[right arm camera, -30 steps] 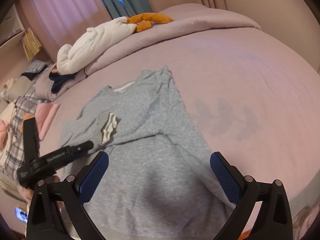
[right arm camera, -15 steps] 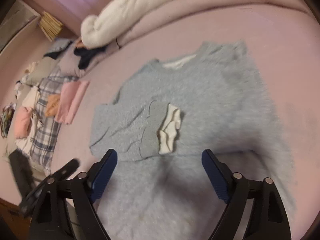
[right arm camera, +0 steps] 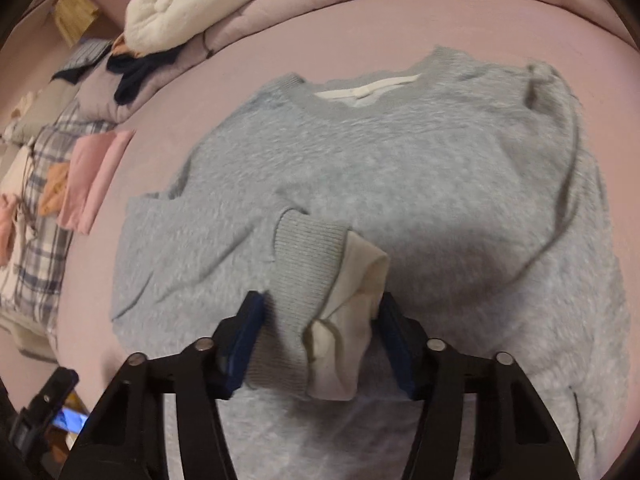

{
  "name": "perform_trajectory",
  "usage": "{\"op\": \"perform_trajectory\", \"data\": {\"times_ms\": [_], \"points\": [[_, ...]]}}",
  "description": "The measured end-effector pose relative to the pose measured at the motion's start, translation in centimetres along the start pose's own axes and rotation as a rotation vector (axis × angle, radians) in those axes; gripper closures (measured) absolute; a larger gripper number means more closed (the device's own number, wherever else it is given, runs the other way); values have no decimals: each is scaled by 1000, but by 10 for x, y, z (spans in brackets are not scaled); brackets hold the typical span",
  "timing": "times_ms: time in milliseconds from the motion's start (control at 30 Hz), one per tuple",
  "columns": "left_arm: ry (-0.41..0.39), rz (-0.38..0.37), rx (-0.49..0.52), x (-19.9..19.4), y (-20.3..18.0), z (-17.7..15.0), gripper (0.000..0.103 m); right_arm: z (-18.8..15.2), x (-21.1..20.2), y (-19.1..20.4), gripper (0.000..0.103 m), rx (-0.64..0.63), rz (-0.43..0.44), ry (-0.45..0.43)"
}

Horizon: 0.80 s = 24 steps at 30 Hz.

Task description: Fold small clothes

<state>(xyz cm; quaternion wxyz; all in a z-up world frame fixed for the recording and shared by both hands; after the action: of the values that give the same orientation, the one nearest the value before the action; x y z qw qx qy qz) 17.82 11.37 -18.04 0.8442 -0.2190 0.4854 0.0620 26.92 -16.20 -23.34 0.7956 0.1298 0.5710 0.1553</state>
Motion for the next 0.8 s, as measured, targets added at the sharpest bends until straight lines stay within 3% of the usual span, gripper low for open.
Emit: {"op": "perform_trajectory", "data": {"times_ms": [133, 167, 267, 500, 700, 800], "points": [[6, -2, -4, 1, 1, -2, 31, 6, 2, 10, 79, -52, 34, 16], [7, 0, -4, 1, 1, -2, 31, 6, 0, 14, 82, -63, 39, 19], [8, 2, -1, 1, 2, -1, 31, 8, -12, 23, 84, -112, -5, 4], [1, -2, -6, 2, 3, 4, 31, 34, -85, 67, 85, -262, 20, -134], [1, -18, 1, 3, 0, 9, 31, 62, -137, 92, 86, -321, 21, -259], [3, -19, 10, 6, -4, 14, 31, 72, -144, 93, 86, -323, 7, -298]]}}
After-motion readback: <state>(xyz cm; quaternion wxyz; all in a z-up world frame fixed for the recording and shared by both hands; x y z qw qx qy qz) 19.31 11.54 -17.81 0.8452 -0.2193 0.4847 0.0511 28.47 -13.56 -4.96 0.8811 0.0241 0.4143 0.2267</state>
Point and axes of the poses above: each gripper's, at about its wrist camera, not at the fingertips, and x roughly the way its jaws point, y to its left, z to its top, the point moved 9 cm from there along x, roughly the way its jaws point, and after that the axes turned 4 degrees about y, right-handed, at the moved point
